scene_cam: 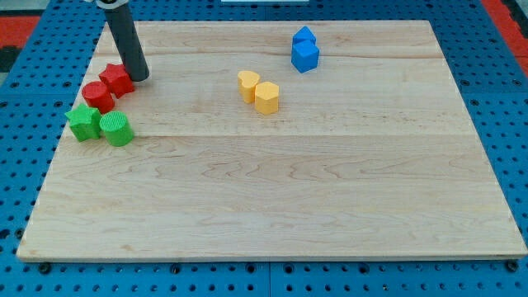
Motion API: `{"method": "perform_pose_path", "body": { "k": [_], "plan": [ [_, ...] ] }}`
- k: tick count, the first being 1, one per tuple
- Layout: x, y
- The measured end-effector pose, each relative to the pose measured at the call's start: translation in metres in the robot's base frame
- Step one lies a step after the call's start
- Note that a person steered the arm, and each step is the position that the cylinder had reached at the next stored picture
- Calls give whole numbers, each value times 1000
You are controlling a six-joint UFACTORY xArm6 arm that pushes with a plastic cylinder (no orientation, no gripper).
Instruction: Push the green blocks diagonal to the yellow blocks
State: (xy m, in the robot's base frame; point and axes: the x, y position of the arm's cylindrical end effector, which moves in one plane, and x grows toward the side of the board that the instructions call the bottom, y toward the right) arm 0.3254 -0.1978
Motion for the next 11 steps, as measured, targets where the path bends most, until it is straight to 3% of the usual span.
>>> {"method": "perform_pose_path", "body": {
  "k": [3,4,6,7,9,11],
  "plan": [
    [-54,-15],
    [-55,-80],
    [-54,-107],
    [-36,-107],
    [67,-107],
    [101,-82]
  ]
}}
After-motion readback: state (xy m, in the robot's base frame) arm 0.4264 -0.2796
